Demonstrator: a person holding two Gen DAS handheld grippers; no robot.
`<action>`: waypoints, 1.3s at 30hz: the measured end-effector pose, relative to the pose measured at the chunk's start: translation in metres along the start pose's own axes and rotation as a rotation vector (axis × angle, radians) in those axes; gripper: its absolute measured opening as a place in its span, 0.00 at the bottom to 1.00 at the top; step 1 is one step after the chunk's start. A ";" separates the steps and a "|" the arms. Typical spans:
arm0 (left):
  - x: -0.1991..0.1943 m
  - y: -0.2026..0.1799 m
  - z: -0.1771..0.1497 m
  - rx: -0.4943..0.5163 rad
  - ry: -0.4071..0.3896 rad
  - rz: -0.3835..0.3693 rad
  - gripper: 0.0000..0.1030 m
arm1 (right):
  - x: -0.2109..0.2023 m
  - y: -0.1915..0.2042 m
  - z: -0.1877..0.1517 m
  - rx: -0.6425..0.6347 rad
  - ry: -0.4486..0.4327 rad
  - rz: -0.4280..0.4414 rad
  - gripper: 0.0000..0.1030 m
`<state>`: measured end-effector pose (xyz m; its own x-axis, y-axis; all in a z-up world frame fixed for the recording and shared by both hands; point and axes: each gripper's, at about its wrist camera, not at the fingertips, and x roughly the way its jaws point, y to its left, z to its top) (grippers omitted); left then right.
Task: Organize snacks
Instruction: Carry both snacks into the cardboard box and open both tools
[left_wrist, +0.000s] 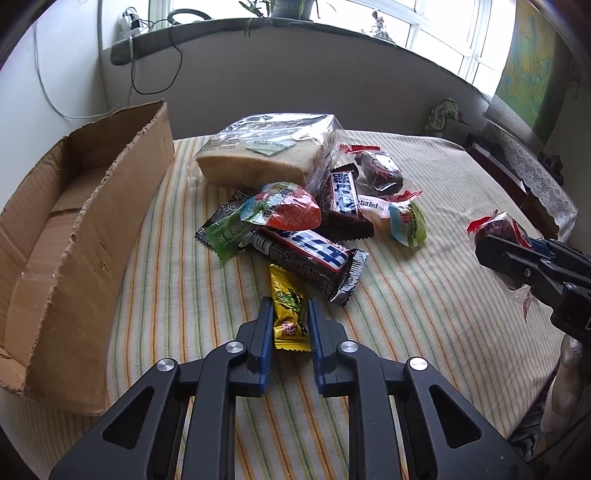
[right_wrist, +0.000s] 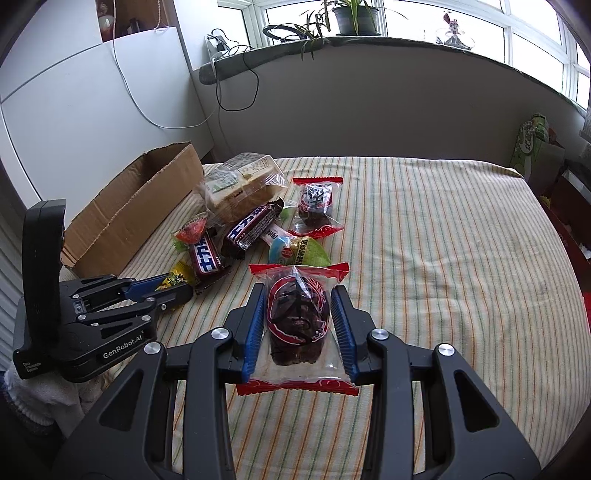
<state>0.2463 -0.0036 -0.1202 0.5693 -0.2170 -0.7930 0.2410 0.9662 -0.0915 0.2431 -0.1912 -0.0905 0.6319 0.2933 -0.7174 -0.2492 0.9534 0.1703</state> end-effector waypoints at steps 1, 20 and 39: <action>0.001 0.000 0.000 0.012 0.000 0.008 0.25 | -0.001 0.000 0.000 -0.001 -0.002 0.001 0.36; -0.047 0.022 0.011 -0.082 -0.163 -0.035 0.23 | -0.013 0.016 0.012 -0.030 -0.028 0.004 0.36; -0.096 0.104 0.021 -0.233 -0.342 0.036 0.23 | 0.023 0.129 0.080 -0.201 -0.069 0.108 0.36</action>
<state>0.2333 0.1152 -0.0406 0.8116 -0.1785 -0.5562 0.0542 0.9711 -0.2326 0.2841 -0.0557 -0.0315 0.6408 0.4034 -0.6532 -0.4545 0.8850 0.1006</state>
